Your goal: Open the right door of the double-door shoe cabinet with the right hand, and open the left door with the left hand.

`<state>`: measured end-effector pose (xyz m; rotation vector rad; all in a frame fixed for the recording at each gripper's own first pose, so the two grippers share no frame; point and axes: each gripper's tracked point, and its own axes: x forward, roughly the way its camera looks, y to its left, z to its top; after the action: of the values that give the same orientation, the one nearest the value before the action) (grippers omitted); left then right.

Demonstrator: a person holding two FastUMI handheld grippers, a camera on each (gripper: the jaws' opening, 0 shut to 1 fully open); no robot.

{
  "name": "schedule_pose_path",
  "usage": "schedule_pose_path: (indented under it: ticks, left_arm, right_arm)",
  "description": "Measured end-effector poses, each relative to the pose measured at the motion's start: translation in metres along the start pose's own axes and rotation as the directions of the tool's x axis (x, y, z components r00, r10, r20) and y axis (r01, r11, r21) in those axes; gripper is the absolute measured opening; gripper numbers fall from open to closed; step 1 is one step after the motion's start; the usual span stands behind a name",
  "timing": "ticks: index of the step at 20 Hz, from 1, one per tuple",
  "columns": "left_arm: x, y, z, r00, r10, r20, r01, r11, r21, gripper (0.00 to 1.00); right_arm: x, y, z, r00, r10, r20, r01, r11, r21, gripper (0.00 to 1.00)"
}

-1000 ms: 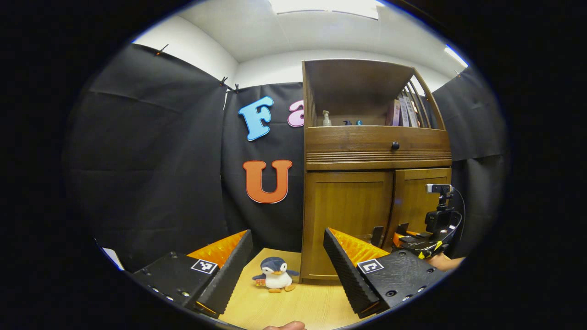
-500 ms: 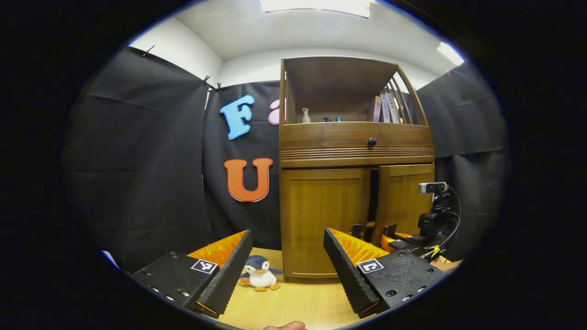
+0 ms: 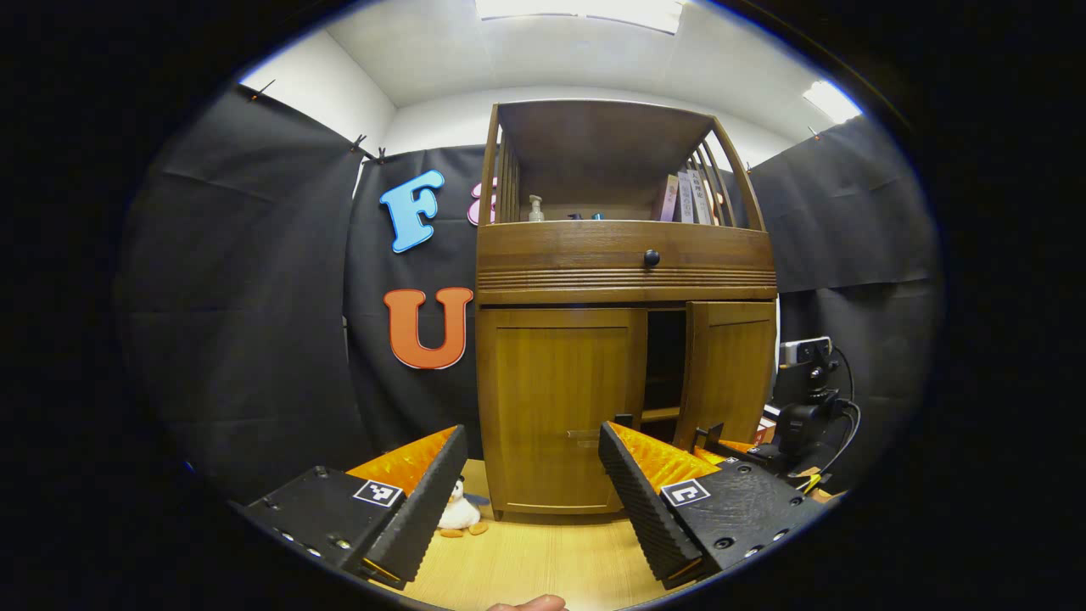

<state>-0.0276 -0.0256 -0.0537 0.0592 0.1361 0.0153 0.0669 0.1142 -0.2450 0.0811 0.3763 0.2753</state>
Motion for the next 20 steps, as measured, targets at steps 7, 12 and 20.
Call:
schedule_pose_path:
  ticks: [7, 12, 20]
  left_arm:
    - [0.008, -0.020, -0.004, 0.999, -0.043, -0.015, 0.043, 0.999, -0.016, 0.95]
    - [0.014, -0.037, -0.007, 0.997, -0.080, -0.022, 0.079, 0.997, -0.023, 0.95]
    - [0.023, -0.057, -0.010, 0.994, -0.108, -0.030, 0.106, 0.993, -0.058, 0.95]
  right_arm:
    - [-0.039, -0.020, -0.007, 1.000, -0.026, 0.006, 0.026, 0.999, -0.020, 0.29]
    - [-0.062, -0.036, -0.011, 0.999, -0.052, 0.005, 0.052, 0.999, -0.016, 0.30]
    - [-0.090, -0.060, -0.015, 0.996, -0.095, 0.000, 0.095, 0.995, -0.015, 0.27]
